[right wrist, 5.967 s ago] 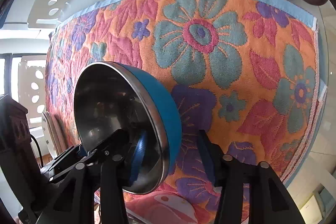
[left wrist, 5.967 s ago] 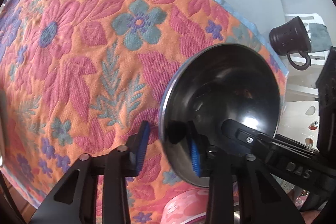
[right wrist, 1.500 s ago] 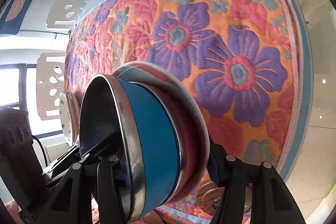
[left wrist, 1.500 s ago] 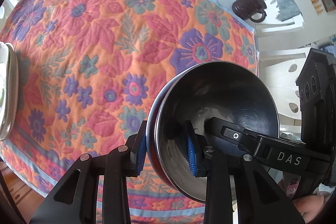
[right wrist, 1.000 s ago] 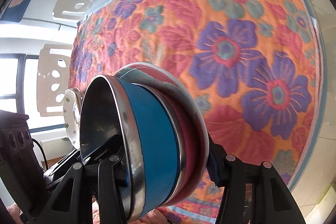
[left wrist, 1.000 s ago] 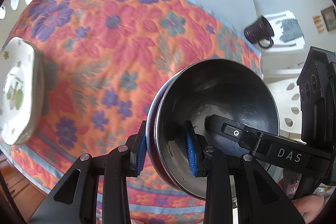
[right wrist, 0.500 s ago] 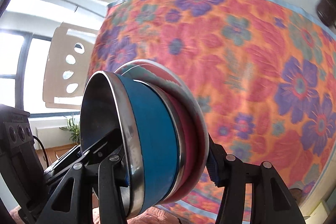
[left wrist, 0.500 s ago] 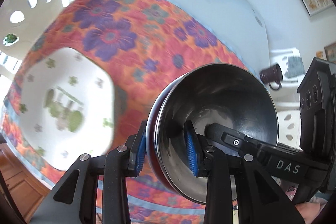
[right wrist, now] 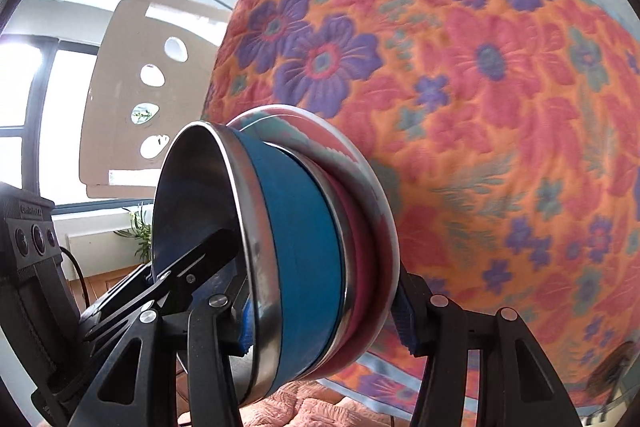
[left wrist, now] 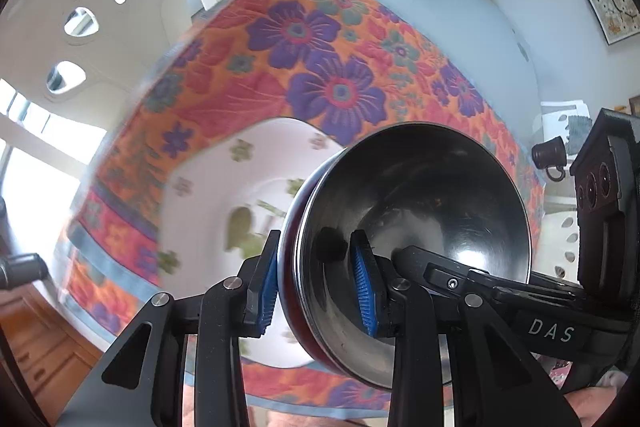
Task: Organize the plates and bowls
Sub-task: 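Lift and carry the bowl stack over the hexagonal plate stack with both tools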
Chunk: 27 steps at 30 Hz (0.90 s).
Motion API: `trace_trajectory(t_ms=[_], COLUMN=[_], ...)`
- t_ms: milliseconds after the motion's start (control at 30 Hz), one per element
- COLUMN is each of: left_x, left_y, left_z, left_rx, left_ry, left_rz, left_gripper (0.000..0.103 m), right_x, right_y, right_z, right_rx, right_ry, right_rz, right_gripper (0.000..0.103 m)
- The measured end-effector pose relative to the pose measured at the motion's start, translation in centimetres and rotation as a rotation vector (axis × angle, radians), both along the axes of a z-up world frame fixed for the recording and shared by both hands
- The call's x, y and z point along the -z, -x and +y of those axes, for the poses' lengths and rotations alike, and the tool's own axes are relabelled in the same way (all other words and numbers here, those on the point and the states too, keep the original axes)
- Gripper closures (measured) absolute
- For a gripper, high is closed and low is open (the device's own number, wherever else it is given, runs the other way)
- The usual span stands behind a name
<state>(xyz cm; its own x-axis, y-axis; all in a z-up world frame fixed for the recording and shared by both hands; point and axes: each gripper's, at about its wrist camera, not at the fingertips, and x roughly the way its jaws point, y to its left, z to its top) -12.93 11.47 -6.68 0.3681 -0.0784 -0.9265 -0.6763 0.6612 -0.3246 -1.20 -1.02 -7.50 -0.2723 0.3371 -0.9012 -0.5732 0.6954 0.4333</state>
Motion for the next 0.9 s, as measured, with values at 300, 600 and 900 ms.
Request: trace_trajectory(t_ms=[300,600,900], left_x=[1.0,2.2,2.5], left_y=[1.8,3.1,3.2], left_z=[2.4,3.7,3.6], left_rx=[0.047,0.055,0.082], left_ry=[0.01,0.031,0.033], left_rz=[0.004,0.015,-0.009], left_gripper=[0.074,0.074,0.074], right_x=[1.0,1.8,1.7], right_y=[2.0,3.4,3.4], right_z=[2.4,3.2,3.2], right_rx=[0.032,0.047,0.063], right_ry=[0.011,0.023,0.033], right_rz=[0.008,0.012,-0.027], right_gripper=[0.05,0.05,0.05])
